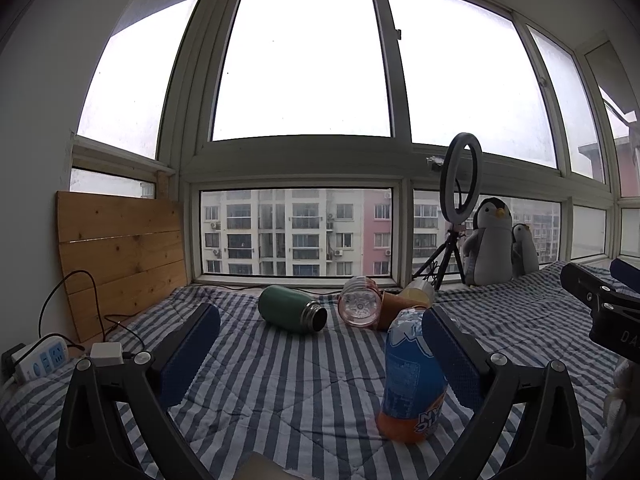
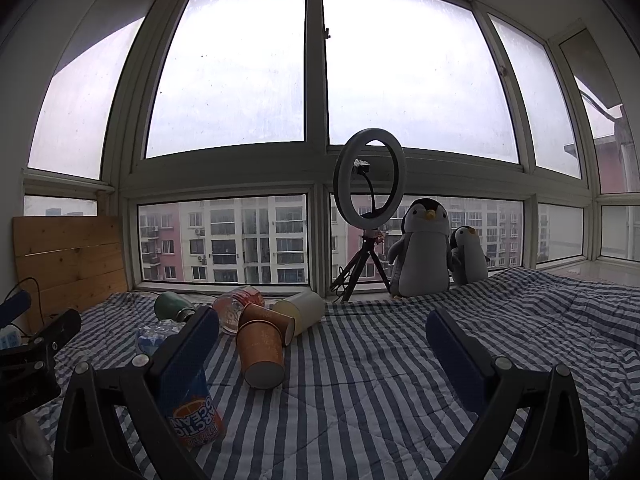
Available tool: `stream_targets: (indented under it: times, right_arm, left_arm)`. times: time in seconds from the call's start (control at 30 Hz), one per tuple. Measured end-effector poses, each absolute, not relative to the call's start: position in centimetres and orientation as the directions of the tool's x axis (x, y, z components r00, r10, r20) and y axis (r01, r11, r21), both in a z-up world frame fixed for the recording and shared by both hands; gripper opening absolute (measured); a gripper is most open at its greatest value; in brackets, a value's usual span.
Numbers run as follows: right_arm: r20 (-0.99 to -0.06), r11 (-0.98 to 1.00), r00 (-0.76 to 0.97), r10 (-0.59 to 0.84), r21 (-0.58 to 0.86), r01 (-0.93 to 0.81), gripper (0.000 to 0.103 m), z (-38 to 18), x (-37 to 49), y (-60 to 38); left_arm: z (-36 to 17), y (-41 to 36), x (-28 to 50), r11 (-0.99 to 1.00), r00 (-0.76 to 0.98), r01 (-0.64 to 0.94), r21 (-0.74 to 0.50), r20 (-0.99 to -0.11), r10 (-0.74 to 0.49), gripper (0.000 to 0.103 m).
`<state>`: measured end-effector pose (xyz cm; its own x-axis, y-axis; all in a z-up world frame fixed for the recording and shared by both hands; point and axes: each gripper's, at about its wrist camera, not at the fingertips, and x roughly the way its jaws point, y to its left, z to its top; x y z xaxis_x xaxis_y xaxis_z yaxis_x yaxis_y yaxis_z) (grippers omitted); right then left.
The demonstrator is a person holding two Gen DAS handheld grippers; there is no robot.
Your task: Flip cup upside down
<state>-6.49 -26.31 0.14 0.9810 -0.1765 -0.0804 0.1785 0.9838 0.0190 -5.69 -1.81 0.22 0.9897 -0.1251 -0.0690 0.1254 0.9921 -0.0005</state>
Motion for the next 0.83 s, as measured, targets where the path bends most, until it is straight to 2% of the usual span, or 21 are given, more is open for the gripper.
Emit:
stream_targets:
  times: [0.83]
  right_arm:
    - [-0.084,0.984,0.981,-0.175,0.021,0.178,0.102,0.04,-6.19,-26.14]
  left_arm:
    - [-0.25,-1.99,-5.05,0.994,0.99,0.112,-0.006,-0.086,-0.112,0.102]
